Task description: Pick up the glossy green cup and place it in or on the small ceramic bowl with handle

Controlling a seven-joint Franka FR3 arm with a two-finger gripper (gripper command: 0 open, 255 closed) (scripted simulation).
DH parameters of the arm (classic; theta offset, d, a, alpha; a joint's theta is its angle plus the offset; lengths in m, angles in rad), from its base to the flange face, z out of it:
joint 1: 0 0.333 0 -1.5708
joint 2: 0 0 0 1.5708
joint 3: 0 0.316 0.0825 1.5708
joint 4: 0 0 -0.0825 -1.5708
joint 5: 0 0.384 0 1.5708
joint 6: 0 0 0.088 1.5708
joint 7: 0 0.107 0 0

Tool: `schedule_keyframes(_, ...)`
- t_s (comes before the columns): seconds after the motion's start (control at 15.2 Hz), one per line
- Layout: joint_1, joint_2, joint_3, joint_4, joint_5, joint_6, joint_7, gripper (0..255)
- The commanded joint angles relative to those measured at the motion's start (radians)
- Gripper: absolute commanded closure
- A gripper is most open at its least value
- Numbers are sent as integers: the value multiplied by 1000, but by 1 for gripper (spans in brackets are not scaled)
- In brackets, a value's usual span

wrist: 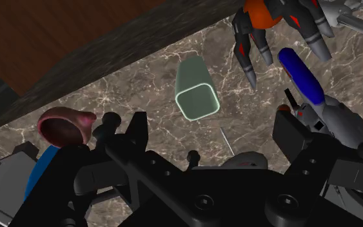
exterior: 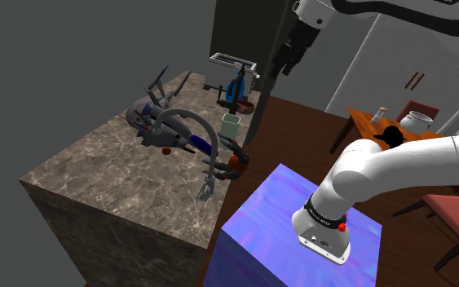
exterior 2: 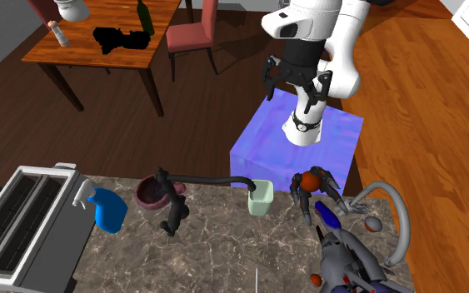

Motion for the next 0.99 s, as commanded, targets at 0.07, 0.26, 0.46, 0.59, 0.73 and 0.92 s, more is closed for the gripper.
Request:
schedule_keyframes(0.07,-2,15,-1,-20,0,31,4,0)
schedule_keyframes(0.26,-7,69,-3,-73,0,124,17,0)
schedule_keyframes(0.46,-12,135,-6,-115,0,218,30,0)
schedule_keyframes(0.59,-15,185,-8,-137,1,282,38,0)
schedule_keyframes(0.73,-17,241,-11,-154,3,345,45,0)
schedule_keyframes(0.92,-19,332,-15,-169,6,439,56,0)
